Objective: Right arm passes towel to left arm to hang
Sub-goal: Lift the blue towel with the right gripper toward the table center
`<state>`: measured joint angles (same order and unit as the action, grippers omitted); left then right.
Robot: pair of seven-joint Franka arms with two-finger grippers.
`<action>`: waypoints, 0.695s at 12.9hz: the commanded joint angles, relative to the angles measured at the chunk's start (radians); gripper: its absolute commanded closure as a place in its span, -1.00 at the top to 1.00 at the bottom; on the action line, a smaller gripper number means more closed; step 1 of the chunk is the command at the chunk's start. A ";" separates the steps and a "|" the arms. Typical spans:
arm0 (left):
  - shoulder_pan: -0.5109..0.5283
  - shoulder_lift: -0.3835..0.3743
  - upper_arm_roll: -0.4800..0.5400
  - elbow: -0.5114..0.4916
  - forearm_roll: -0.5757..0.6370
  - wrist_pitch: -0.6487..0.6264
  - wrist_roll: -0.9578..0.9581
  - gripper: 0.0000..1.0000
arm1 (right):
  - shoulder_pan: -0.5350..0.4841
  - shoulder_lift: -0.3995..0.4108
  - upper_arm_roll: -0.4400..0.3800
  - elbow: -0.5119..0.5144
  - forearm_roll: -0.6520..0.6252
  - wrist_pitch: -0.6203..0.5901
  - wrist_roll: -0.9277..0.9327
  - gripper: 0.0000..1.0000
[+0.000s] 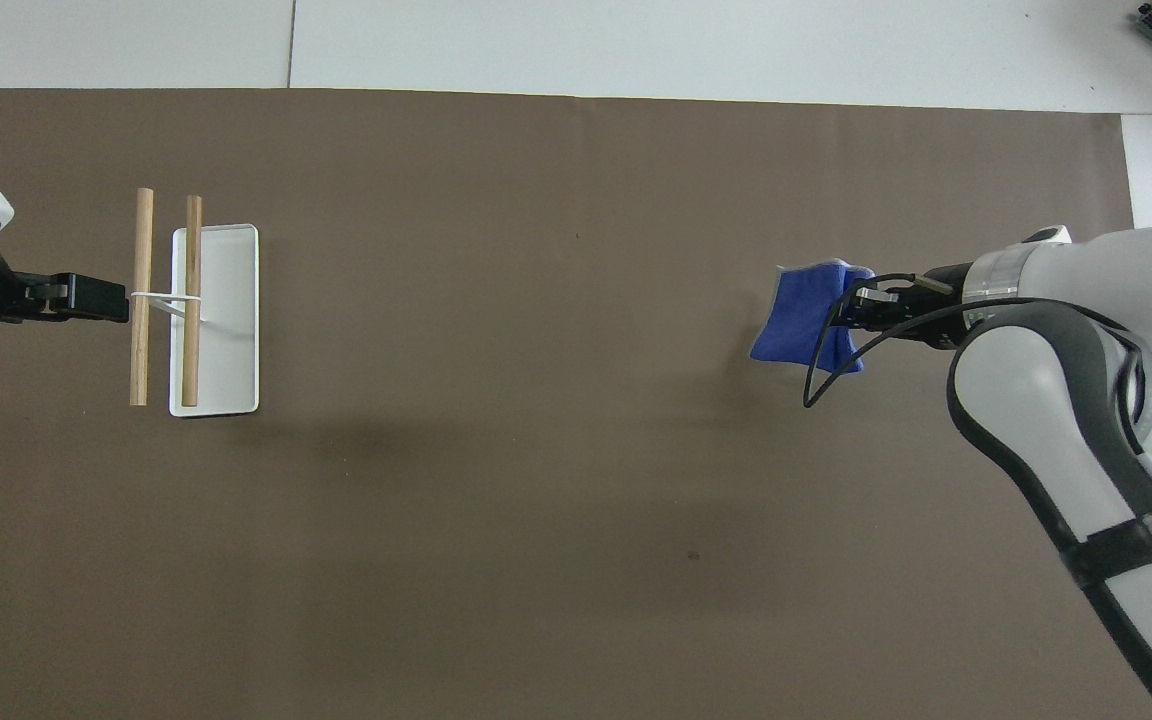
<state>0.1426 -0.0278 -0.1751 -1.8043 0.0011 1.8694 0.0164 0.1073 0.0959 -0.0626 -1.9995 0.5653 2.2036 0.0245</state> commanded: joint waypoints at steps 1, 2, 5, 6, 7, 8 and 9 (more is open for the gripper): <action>0.006 -0.021 0.002 -0.017 -0.015 0.011 0.014 1.00 | -0.009 0.013 0.004 0.024 0.192 -0.012 0.014 -1.00; 0.006 -0.021 0.000 -0.017 -0.015 0.011 0.014 1.00 | -0.008 0.013 0.004 0.024 0.268 -0.012 0.014 -1.00; 0.006 -0.021 0.000 -0.017 -0.015 0.011 0.014 1.00 | 0.021 0.008 0.007 0.022 0.463 -0.009 0.052 -1.00; 0.006 -0.021 0.000 -0.017 -0.015 0.011 0.014 1.00 | 0.038 0.008 0.007 0.022 0.513 0.004 0.093 -1.00; 0.006 -0.021 0.000 -0.017 -0.013 0.011 0.014 1.00 | 0.064 0.007 0.010 0.022 0.563 0.017 0.135 -1.00; 0.006 -0.021 0.002 -0.017 -0.013 0.011 0.014 1.00 | 0.095 0.007 0.010 0.022 0.608 0.054 0.165 -1.00; 0.006 -0.021 0.000 -0.017 -0.013 0.011 0.014 1.00 | 0.132 0.008 0.010 0.019 0.651 0.097 0.184 -1.00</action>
<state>0.1426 -0.0278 -0.1750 -1.8043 0.0011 1.8694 0.0164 0.1918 0.0993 -0.0578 -1.9879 1.1472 2.2411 0.1523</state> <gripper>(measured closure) 0.000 0.925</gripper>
